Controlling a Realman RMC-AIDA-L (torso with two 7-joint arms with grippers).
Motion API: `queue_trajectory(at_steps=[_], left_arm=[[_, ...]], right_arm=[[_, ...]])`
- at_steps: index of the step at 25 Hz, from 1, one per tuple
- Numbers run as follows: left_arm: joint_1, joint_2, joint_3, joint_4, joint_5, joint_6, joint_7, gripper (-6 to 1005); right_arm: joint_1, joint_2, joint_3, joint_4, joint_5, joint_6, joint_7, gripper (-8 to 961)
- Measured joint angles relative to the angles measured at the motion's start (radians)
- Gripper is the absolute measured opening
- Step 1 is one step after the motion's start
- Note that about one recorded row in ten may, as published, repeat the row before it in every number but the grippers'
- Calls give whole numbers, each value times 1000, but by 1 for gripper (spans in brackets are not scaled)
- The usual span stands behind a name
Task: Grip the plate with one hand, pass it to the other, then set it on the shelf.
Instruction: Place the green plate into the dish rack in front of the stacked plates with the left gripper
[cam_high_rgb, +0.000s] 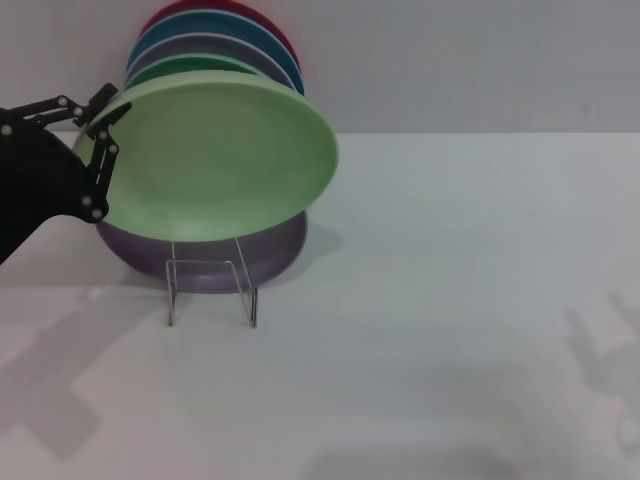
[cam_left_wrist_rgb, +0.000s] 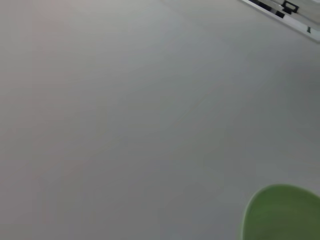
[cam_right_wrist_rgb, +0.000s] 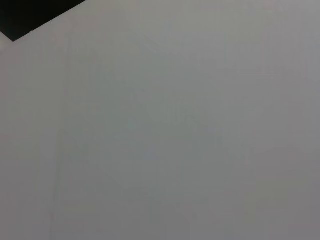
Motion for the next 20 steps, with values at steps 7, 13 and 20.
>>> queue_trajectory(at_steps=[7,13,20], left_arm=[[-2,1,10,12,0,-3,0,57],[1,-2,20,28,0,-11,7,57],[-1,-7,22,42,0,-17,10,57]], right_arm=[[5,1,0,1,-1,0,0,599],[3,1,-5,16,-3,0,0,599],[0,2,-10,23,-4,0,0,599]])
